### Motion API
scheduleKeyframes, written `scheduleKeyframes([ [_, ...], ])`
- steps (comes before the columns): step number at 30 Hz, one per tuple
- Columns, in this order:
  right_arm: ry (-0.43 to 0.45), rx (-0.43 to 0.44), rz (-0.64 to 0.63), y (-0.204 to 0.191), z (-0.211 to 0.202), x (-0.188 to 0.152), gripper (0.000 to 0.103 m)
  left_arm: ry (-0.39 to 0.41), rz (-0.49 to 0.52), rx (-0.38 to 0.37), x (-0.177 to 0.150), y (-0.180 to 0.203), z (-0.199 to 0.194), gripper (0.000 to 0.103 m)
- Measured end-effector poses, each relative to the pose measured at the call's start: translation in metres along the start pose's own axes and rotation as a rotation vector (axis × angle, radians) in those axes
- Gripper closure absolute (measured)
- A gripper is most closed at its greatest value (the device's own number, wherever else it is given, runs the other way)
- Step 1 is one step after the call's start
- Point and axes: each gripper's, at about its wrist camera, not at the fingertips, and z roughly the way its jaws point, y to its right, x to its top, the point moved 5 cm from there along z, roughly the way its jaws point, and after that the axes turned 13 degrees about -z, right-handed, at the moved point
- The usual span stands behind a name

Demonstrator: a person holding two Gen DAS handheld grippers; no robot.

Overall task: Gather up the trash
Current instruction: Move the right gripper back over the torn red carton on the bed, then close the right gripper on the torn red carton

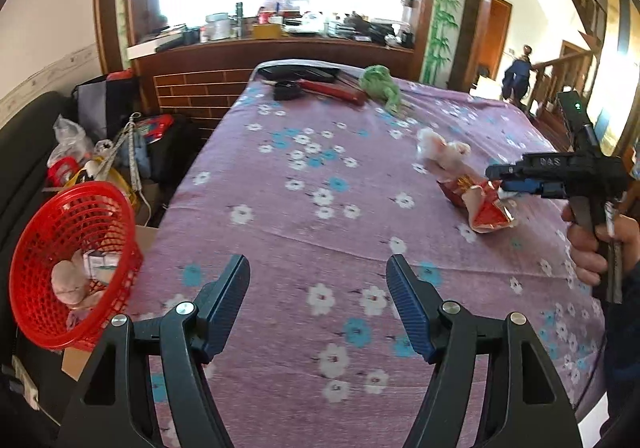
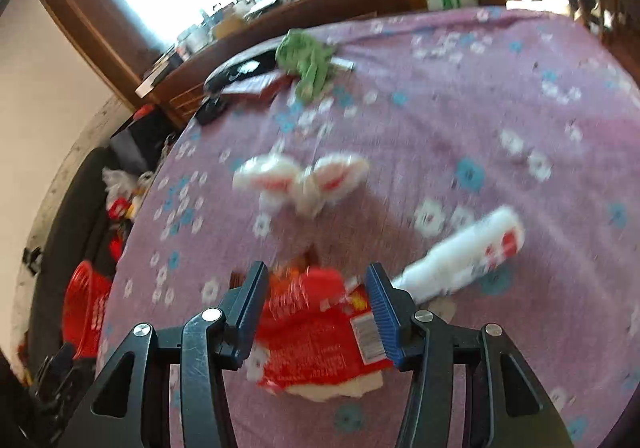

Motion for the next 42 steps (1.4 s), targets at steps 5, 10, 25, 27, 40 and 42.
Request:
scheduleKeyframes([
  [5, -0.080, 0.171, -0.113, -0.046, -0.014, -0.043, 0.040, -0.024, 0.017, -0.015, -0.002, 0.008, 0.007, 0.033],
  [10, 0.031, 0.055, -0.172, -0.044, -0.040, -0.027, 0.040, -0.043, 0.002, -0.032, 0.000, 0.015, 0.016, 0.033],
  [25, -0.112, 0.250, -0.105, -0.035, 0.007, -0.028, 0.037, -0.053, 0.026, -0.046, -0.001, 0.016, 0.015, 0.031],
  [27, -0.156, 0.275, -0.229, -0.062, -0.002, -0.049, 0.035, -0.054, 0.014, -0.052, 0.002, 0.014, 0.017, 0.031],
  [40, -0.144, 0.066, -0.382, -0.063, 0.017, -0.049, 0.055, -0.075, 0.011, -0.065, -0.002, 0.017, 0.021, 0.030],
  [42, -0.141, 0.058, -0.368, -0.061, 0.024, -0.048, 0.058, -0.075, 0.013, -0.066, -0.002, 0.018, 0.021, 0.030],
])
